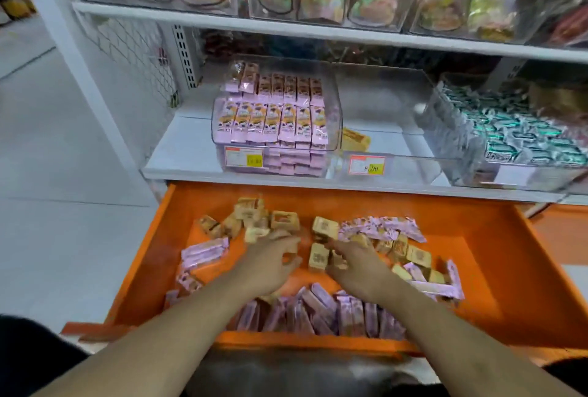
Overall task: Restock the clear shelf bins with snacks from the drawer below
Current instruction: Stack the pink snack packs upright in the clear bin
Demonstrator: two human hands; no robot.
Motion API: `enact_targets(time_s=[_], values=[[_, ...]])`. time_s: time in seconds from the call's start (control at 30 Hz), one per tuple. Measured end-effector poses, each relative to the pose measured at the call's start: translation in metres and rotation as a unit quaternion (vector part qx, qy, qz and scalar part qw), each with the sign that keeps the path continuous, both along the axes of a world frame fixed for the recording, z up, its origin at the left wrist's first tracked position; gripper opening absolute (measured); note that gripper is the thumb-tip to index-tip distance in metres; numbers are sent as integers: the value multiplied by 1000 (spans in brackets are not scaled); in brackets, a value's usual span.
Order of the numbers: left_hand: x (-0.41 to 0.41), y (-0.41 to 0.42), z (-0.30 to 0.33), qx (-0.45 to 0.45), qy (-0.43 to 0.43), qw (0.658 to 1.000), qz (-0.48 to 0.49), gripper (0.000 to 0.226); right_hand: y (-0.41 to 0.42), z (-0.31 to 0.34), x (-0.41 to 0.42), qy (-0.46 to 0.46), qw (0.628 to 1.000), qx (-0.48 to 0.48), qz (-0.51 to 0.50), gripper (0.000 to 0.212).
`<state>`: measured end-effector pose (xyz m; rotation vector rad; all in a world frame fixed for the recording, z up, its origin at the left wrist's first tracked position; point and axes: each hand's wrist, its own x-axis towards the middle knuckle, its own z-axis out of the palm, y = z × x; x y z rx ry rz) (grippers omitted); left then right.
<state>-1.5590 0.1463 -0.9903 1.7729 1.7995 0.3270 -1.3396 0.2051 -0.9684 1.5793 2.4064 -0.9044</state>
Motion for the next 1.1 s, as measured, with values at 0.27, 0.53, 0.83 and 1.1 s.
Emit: enact_targets(time_s=[0.27, 0.53, 0.83, 1.1], values=[[-16, 5, -88, -144, -4, 989, -27, 54, 19, -90, -6, -52, 991, -101, 71, 66], [-9, 34, -143, -191, 77, 960, -189, 77, 51, -154, -16, -105, 971, -142, 163, 74], [-13, 35, -163, -213, 146, 942, -214, 75, 47, -179, -17, -108, 971, -107, 183, 42], [-15, 35, -135, -187, 63, 976, -95, 49, 54, -156, -8, -63, 980, -101, 162, 24]])
